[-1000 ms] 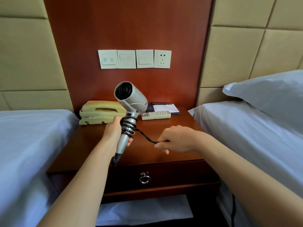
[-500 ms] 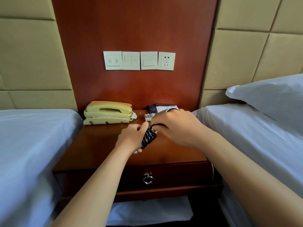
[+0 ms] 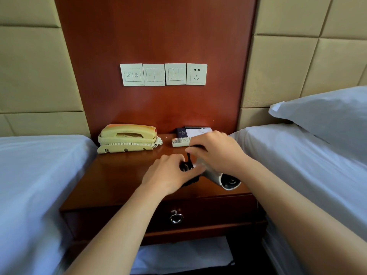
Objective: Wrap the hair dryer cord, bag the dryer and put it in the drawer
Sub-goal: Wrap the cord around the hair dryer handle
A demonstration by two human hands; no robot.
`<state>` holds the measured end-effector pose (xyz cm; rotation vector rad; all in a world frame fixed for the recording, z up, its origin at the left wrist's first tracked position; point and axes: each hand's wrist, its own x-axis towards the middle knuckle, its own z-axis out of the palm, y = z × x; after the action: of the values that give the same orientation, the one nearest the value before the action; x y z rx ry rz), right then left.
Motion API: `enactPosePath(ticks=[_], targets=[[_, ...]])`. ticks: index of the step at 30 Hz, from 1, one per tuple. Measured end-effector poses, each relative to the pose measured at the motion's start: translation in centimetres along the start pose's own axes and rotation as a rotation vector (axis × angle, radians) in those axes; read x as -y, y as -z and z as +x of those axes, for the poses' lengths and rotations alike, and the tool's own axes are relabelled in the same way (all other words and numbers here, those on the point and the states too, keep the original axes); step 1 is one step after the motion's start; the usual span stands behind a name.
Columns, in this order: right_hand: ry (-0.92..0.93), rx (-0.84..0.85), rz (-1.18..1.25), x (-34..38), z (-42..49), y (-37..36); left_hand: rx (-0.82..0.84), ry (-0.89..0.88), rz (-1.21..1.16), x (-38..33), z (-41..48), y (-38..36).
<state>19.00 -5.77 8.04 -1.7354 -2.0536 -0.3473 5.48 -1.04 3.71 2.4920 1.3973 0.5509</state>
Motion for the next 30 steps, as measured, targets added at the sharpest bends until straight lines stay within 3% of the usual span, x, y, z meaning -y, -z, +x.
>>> enactPosePath(ticks=[3, 7, 15, 23, 30], targets=[[0.044, 0.04, 0.105, -0.4, 0.2, 0.2, -0.014, 0.014, 0.012, 0.2, 0.2, -0.5], [0.051, 0.216, 0.333, -1.9, 0.4, 1.9, -0.052, -0.003, 0.006, 0.9, 0.6, -0.3], [-0.25, 0.361, 0.809, -7.0, -1.0, 2.7, 0.039, 0.067, -0.26, 2.5, 0.6, 1.1], [-0.357, -0.055, 0.729, -10.2, -0.9, 0.4, 0.221, 0.02, -0.51, 1.9, 0.8, 0.6], [-0.467, 0.026, 0.577, -11.4, -1.8, -2.7, 0.205, 0.018, -0.893, 2.0, 1.2, 0.5]])
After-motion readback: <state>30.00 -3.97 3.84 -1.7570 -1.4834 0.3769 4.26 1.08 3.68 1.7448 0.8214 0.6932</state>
